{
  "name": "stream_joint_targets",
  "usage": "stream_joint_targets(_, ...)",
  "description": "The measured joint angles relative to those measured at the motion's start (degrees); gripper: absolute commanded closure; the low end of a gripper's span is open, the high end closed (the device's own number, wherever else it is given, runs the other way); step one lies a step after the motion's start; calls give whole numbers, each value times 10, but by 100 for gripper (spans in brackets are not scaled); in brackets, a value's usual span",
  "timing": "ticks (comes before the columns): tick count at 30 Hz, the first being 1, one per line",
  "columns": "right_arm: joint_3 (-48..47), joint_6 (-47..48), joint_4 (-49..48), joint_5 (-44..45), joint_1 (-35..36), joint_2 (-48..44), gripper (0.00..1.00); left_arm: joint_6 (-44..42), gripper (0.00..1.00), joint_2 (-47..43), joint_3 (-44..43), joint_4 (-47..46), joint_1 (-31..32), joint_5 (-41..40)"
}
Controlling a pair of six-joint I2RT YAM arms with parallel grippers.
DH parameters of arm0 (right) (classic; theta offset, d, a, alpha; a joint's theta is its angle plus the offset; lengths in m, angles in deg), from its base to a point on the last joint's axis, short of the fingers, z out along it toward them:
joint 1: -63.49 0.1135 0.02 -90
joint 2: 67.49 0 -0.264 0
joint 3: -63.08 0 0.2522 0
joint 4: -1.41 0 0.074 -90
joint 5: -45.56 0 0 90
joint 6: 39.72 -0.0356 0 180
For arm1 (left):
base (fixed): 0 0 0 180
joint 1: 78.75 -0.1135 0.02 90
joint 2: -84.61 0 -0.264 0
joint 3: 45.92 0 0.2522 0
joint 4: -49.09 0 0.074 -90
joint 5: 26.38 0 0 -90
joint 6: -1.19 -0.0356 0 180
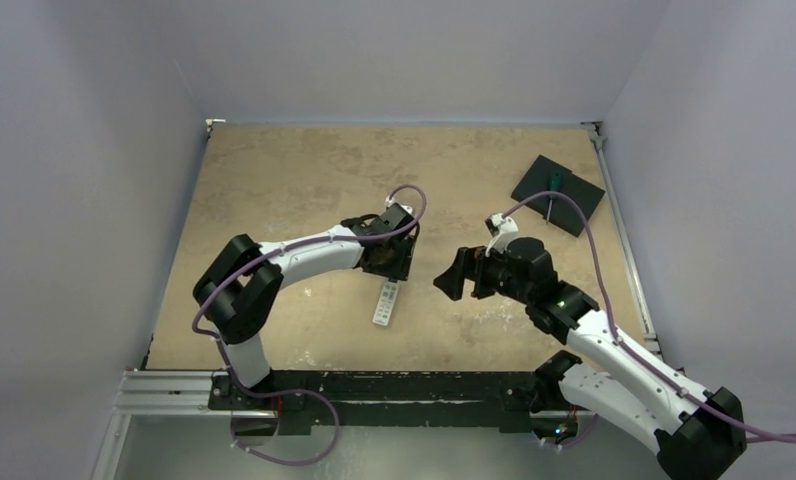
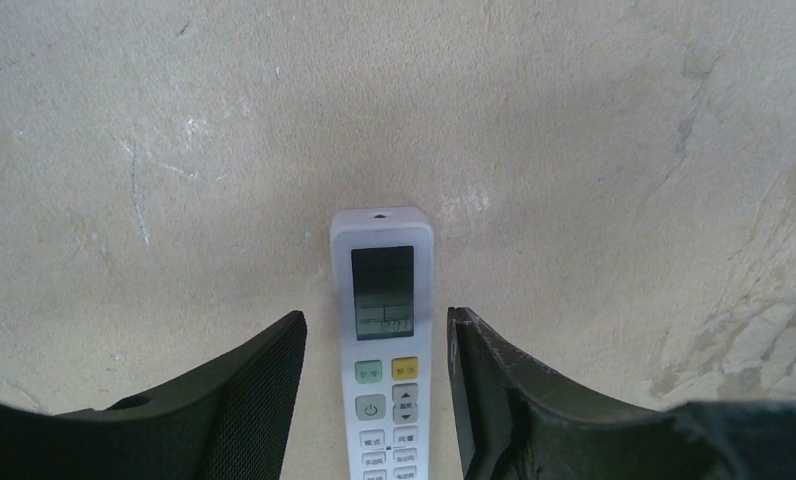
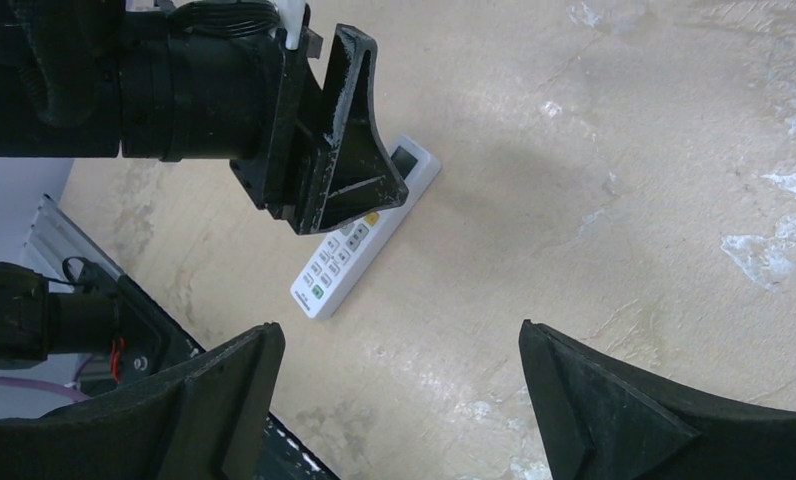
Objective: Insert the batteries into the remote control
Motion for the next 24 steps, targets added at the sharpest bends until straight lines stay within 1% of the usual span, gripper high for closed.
stream_joint_targets(8,-23,0,26,14,0,-11,1,0,44,-53,1,6,0,-5)
stream_joint_targets(19,-76,11,52,18,0,-10,1,-2,44,-198,48,6,0,-42)
stream_joint_targets(24,-122,22,78,56,0,-10,1,-11,43,-252,54,6,0,-59)
